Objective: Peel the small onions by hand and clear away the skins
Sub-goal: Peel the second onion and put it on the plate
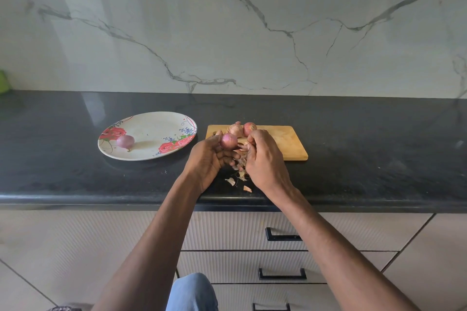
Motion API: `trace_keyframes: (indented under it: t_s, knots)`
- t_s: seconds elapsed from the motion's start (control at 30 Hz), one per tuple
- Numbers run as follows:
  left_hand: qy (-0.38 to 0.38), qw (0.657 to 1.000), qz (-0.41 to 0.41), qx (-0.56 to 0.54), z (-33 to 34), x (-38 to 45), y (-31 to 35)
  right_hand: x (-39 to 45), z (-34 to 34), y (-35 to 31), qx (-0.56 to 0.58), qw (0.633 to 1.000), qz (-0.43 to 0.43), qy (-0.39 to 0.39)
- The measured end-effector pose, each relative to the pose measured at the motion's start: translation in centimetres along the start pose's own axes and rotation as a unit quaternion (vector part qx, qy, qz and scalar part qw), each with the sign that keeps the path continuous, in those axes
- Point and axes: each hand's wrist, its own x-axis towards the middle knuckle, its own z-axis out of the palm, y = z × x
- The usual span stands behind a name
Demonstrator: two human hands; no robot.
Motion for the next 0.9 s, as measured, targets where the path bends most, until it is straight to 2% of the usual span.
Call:
trace_keyframes:
  t_s: [0.17, 0.47, 0.73, 0.9]
  knots:
    - [0.021, 1.0, 0.016, -0.004, -0.1, 0.25, -0.26, 0.22, -0.08, -0.03, -0.012, 1.0, 0.001, 0.011]
    - [-0.017, 0.999, 0.022, 0.034, -0.32, 0.29, -0.34, 0.39, -0.52, 0.04, 0.083, 0.996, -0.031, 0.01]
    - [-0.038, 0.998, 0.012, 0.04, -0.09, 0.22, -0.23, 0.37, -0.37, 0.31, 0.107, 0.994, -0.02, 0.021]
    - [-0.016, 0.999, 0.013, 0.043, -0.28, 0.48, -0.36, 0.37, -0.51, 0.31, 0.116, 0.993, 0.003, 0.014]
